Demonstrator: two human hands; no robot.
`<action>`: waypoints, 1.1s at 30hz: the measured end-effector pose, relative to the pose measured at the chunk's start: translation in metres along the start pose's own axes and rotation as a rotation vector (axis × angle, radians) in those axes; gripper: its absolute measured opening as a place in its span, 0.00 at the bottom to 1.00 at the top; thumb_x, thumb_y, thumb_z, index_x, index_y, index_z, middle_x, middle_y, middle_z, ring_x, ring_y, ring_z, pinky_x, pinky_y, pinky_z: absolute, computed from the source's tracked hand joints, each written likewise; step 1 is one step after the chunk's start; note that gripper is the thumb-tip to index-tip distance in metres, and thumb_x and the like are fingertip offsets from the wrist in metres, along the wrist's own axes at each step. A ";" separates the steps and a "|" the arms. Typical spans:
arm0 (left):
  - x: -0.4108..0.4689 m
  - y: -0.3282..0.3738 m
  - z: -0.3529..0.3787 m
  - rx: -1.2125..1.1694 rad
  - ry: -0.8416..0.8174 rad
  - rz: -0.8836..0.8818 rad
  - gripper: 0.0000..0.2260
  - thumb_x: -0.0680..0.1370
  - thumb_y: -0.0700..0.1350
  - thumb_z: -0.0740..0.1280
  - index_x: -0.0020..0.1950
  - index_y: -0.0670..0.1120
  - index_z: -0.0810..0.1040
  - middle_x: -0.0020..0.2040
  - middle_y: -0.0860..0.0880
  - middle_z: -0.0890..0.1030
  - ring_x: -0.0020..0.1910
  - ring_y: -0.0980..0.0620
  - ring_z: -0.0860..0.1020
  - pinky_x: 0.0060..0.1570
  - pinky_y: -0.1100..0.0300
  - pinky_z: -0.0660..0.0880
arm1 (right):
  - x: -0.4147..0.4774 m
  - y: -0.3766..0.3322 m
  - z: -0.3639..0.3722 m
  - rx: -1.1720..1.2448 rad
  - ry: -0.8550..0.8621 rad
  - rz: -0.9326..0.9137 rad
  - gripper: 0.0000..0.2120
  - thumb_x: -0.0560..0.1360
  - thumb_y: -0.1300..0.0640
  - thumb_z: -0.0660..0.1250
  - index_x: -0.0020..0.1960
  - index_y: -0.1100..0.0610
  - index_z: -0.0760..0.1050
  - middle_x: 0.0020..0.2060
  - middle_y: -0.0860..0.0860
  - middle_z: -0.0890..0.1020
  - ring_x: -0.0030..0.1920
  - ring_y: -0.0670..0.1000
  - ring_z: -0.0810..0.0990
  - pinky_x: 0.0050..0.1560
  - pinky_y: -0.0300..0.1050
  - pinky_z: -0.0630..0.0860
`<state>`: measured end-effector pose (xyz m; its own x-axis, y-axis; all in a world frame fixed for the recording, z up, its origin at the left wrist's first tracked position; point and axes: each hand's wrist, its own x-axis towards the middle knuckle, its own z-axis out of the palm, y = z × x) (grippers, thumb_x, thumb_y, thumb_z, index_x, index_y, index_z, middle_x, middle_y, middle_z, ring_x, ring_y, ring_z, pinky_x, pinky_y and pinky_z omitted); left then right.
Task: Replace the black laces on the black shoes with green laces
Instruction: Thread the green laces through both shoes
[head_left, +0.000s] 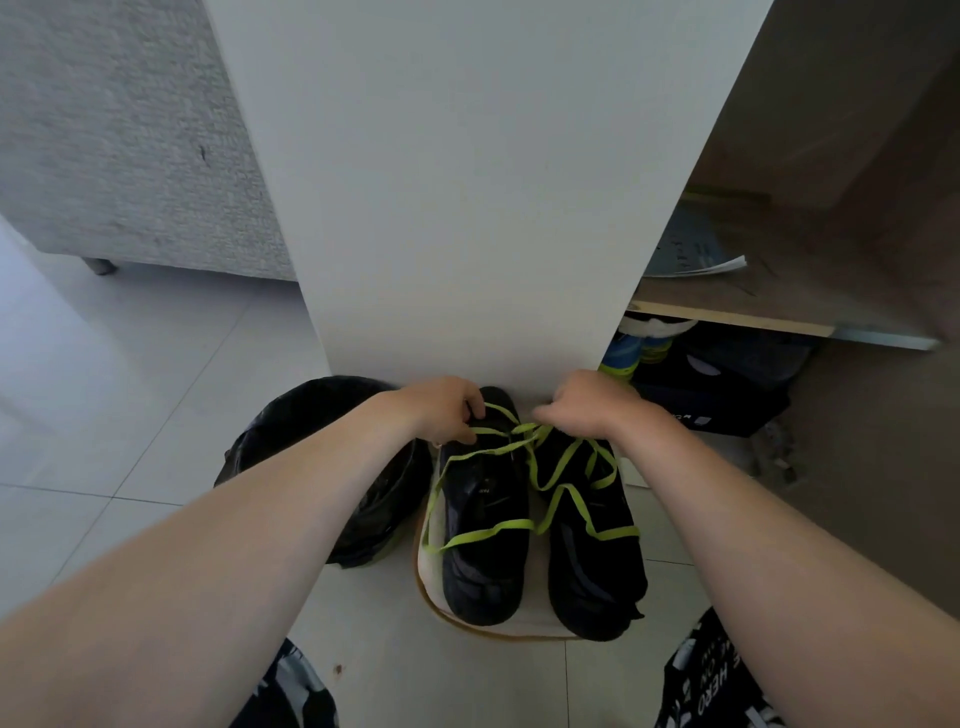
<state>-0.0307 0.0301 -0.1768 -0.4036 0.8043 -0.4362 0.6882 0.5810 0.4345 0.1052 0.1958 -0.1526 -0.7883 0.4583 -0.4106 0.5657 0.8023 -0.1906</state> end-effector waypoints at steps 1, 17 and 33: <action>0.000 -0.001 -0.001 0.000 -0.010 -0.006 0.12 0.75 0.46 0.73 0.57 0.53 0.77 0.55 0.51 0.81 0.42 0.54 0.79 0.45 0.61 0.75 | -0.003 -0.002 -0.002 -0.080 -0.031 0.006 0.16 0.72 0.44 0.64 0.33 0.53 0.69 0.34 0.50 0.73 0.37 0.53 0.73 0.32 0.42 0.65; -0.009 0.001 -0.016 -0.225 0.042 -0.081 0.12 0.81 0.46 0.62 0.45 0.40 0.79 0.36 0.46 0.83 0.34 0.50 0.79 0.45 0.56 0.75 | -0.006 -0.025 0.015 -0.058 0.108 -0.192 0.16 0.73 0.53 0.66 0.61 0.45 0.76 0.61 0.52 0.73 0.66 0.57 0.68 0.65 0.52 0.68; -0.016 -0.016 -0.043 0.170 0.313 -0.348 0.13 0.78 0.44 0.60 0.52 0.39 0.81 0.57 0.38 0.81 0.57 0.39 0.78 0.50 0.56 0.75 | 0.001 -0.019 0.038 -0.033 0.114 -0.146 0.21 0.68 0.47 0.74 0.59 0.38 0.75 0.53 0.42 0.81 0.59 0.51 0.76 0.58 0.50 0.63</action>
<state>-0.0613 0.0134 -0.1428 -0.7708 0.5799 -0.2638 0.5582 0.8143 0.1591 0.1029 0.1659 -0.1835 -0.8849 0.3748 -0.2766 0.4363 0.8749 -0.2103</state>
